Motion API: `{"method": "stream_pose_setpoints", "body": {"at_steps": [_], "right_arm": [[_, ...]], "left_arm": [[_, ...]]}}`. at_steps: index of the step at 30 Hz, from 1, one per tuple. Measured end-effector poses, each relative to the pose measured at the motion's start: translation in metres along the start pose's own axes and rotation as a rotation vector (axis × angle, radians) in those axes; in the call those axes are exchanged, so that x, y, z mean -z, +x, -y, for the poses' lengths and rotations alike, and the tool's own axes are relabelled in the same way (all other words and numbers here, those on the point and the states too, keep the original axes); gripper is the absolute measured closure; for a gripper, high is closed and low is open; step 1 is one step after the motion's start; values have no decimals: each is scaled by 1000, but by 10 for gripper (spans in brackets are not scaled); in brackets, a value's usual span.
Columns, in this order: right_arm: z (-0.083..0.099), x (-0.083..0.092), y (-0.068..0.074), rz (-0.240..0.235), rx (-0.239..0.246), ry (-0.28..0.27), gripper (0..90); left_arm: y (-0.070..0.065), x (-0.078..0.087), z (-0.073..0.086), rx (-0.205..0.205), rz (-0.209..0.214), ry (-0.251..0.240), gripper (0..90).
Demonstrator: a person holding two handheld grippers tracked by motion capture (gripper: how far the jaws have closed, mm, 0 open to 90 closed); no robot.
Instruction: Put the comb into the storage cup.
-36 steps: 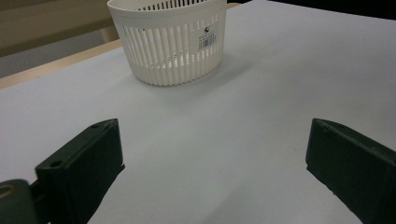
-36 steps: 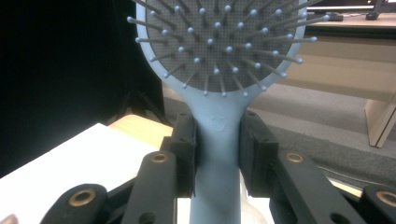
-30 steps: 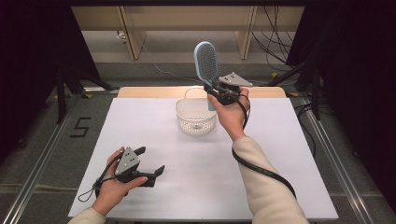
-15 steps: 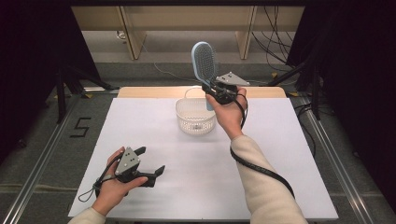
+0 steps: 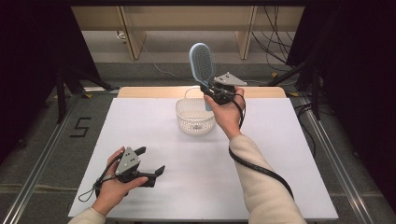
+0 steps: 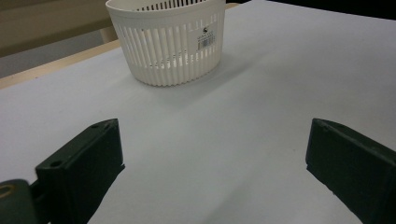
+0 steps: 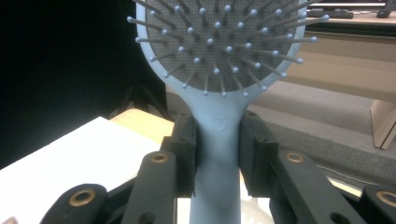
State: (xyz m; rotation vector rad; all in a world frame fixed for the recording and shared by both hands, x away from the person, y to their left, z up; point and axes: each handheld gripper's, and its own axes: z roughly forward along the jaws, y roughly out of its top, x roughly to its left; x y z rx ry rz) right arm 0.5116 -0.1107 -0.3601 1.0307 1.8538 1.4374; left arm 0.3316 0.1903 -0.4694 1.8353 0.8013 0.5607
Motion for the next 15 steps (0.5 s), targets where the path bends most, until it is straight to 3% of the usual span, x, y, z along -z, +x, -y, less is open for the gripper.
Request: {"method": "stream_pose_setpoints", "body": {"at_steps": [15], "right_arm": [[2,-5,-1,0,4,10,703]], "left_arm": [[0,0,0,0,0,0,33]]}}
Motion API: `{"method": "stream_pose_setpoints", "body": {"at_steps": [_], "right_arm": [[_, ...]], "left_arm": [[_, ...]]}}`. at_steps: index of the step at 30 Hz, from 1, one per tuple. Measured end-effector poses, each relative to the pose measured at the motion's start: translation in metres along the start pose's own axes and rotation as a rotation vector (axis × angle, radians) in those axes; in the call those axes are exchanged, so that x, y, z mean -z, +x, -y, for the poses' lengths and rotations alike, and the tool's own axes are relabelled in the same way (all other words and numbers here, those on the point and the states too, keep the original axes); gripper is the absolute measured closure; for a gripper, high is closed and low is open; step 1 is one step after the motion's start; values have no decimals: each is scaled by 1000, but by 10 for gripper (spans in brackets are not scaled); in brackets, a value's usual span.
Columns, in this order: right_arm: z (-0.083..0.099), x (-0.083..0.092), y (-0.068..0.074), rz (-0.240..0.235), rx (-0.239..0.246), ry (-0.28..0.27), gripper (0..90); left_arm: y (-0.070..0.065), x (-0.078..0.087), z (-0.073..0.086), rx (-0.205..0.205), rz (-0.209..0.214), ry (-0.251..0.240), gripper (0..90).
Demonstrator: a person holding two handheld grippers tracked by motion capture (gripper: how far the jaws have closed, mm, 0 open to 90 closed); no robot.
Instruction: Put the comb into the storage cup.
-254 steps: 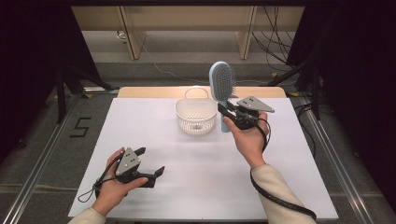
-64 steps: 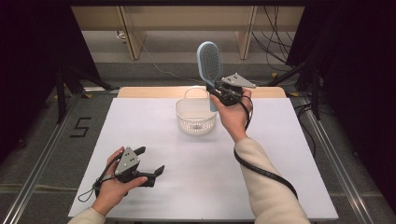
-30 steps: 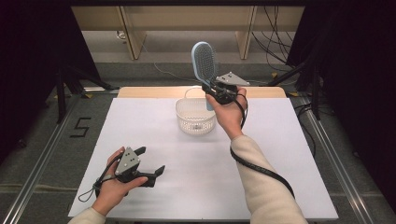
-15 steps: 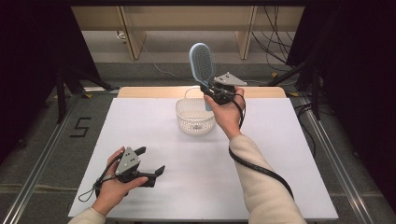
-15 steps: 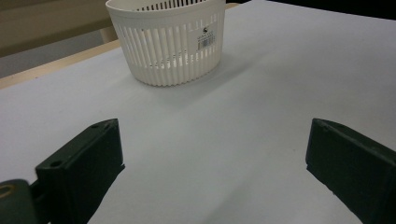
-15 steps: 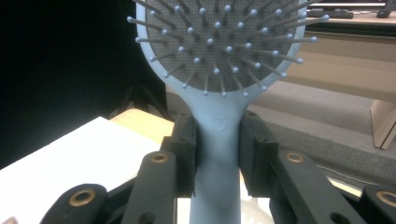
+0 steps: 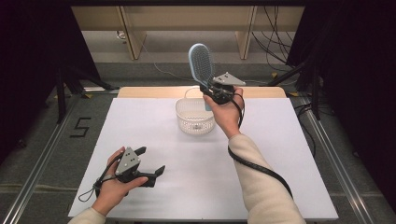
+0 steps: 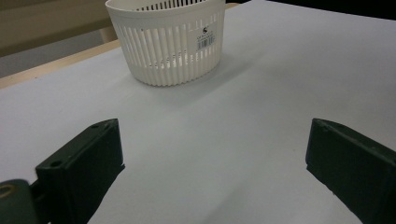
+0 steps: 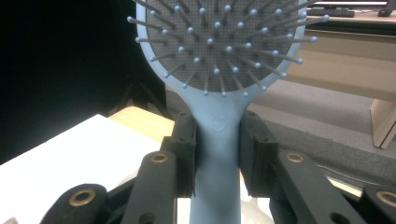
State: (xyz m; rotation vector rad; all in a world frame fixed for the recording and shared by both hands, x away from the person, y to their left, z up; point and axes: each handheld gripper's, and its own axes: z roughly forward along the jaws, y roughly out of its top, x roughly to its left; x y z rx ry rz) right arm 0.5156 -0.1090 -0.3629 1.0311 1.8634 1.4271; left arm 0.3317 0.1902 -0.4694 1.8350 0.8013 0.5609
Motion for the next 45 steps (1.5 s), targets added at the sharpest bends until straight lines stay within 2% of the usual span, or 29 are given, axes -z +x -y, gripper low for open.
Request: {"method": "stream_pose_setpoints", "body": {"at_steps": [45], "right_arm": [[7,-10,-1,-17,43,11,703]], "left_arm": [[0,-1,0,-2,4,1,33]]}}
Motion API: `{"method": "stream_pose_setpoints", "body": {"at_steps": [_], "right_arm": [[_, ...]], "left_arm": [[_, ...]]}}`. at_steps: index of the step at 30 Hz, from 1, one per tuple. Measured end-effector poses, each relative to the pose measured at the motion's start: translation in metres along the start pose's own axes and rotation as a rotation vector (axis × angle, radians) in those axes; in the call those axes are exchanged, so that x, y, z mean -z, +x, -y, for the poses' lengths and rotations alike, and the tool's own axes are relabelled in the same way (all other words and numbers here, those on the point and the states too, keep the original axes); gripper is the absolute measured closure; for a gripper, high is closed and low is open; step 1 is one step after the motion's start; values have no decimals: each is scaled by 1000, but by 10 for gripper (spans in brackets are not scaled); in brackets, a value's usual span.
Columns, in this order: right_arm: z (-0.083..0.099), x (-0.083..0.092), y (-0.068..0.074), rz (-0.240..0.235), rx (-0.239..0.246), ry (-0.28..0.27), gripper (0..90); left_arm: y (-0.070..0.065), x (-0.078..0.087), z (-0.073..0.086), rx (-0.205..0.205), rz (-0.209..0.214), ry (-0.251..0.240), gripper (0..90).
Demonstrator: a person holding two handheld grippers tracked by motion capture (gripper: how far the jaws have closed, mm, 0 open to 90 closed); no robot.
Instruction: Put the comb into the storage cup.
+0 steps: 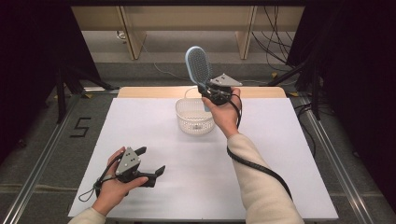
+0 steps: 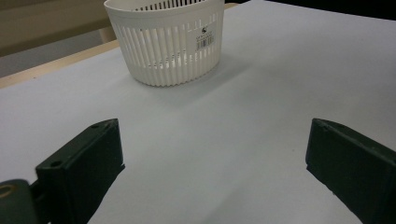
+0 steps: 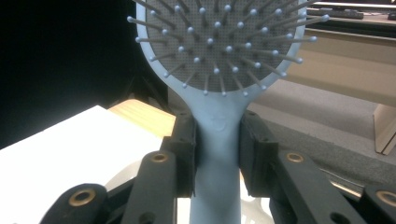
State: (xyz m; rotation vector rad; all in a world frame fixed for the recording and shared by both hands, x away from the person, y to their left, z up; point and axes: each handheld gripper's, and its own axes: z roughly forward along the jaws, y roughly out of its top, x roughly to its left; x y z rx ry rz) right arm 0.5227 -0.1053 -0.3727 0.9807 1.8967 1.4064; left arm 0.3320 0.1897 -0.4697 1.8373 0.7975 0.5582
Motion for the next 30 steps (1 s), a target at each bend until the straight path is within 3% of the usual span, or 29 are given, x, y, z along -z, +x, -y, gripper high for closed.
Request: {"method": "stream_pose_setpoints", "body": {"at_steps": [30], "right_arm": [[6,-5,0,-23,17,11,703]], "left_arm": [[0,0,0,-3,-1,0,34]]}}
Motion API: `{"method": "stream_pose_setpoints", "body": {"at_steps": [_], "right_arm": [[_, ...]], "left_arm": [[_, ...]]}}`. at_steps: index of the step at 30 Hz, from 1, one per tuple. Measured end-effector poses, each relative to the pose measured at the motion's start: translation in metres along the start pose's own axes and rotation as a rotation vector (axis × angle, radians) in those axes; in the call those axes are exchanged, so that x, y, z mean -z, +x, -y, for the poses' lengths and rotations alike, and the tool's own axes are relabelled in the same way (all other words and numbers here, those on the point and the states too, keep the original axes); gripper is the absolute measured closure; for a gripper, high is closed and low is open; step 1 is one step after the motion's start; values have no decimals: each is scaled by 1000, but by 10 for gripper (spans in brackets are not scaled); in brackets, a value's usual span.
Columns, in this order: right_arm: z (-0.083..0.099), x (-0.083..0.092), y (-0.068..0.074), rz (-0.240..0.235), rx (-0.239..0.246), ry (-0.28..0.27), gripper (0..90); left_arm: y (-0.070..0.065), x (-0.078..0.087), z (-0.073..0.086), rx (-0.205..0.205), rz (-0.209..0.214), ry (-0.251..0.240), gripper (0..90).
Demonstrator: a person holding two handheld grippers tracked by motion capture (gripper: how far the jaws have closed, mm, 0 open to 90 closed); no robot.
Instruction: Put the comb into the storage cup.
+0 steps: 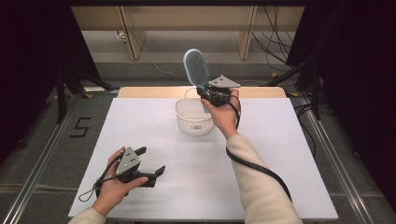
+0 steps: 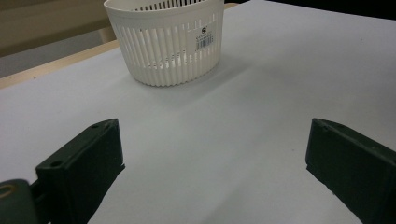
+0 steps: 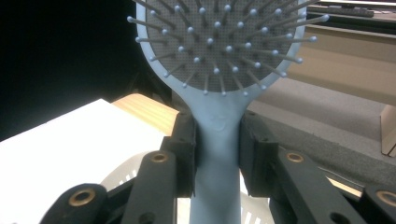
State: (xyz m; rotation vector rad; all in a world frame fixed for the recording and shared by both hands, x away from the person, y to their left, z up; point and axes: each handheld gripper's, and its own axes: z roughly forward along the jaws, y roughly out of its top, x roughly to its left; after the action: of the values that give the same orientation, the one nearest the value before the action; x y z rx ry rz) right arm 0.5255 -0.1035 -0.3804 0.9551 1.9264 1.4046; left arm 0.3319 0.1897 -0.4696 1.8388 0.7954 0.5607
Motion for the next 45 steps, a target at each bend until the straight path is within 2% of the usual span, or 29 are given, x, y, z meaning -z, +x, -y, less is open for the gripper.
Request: {"method": "stream_pose_setpoints", "body": {"at_steps": [45], "right_arm": [[16,-8,-1,-15,22,36,703]], "left_arm": [[0,0,0,0,1,2,35]]}}
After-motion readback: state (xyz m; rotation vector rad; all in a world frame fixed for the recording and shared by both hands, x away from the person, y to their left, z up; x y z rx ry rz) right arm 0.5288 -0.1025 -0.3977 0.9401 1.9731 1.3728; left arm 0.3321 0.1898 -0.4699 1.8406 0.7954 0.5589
